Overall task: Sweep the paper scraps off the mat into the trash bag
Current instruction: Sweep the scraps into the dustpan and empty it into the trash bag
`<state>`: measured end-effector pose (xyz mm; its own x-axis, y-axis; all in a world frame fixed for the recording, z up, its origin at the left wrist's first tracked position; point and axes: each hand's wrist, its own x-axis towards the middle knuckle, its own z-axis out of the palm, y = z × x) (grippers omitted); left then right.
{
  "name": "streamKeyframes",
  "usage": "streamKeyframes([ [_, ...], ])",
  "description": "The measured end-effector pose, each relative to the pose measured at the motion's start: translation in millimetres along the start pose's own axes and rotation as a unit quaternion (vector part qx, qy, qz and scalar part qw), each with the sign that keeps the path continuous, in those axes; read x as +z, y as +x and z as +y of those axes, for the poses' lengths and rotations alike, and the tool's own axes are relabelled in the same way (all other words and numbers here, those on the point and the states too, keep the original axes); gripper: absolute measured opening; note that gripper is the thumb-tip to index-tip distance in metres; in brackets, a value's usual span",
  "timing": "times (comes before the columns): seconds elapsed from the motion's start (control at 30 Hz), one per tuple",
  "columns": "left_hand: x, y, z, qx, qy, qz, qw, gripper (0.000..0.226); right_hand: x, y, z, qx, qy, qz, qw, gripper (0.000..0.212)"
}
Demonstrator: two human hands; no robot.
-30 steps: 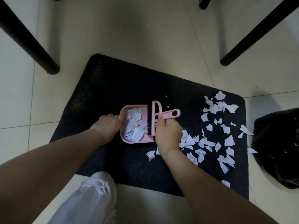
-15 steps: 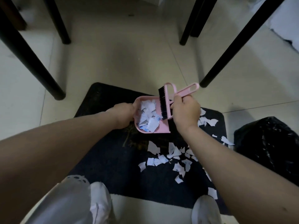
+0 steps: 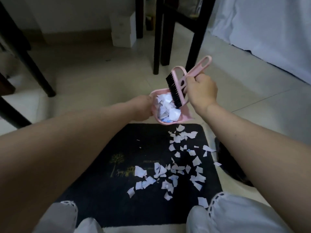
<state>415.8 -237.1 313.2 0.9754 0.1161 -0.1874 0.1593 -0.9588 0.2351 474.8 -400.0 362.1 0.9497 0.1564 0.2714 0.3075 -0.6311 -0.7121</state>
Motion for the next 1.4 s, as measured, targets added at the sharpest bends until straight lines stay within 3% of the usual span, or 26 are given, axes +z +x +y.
streamKeyframes([
  [0.33, 30, 75, 155, 0.055, 0.031, -0.033, 0.997, 0.053, -117, 21, 124, 0.11, 0.05, 0.129, 0.984, 0.032],
  [0.57, 95, 125, 243, 0.098, 0.103, -0.032, 0.989, 0.05, -145, 24, 236, 0.223, 0.042, 0.207, 0.952, 0.034],
  [0.67, 123, 140, 270, 0.123, 0.149, -0.016, 0.981, 0.062, -145, 23, 278, 0.264, 0.038, 0.224, 0.937, 0.034],
  [1.0, 166, 154, 304, 0.193, 0.302, 0.016, 0.934, 0.078, -113, 4, 353, 0.354, -0.046, 0.181, 0.916, 0.036],
  [1.3, 168, 154, 308, 0.283, 0.388, 0.107, 0.871, 0.074, -104, -5, 376, 0.417, 0.014, 0.166, 0.893, 0.035],
  [1.4, 172, 154, 311, 0.286, 0.381, 0.121, 0.871, 0.077, -105, -6, 379, 0.425, 0.021, 0.182, 0.886, 0.036],
])
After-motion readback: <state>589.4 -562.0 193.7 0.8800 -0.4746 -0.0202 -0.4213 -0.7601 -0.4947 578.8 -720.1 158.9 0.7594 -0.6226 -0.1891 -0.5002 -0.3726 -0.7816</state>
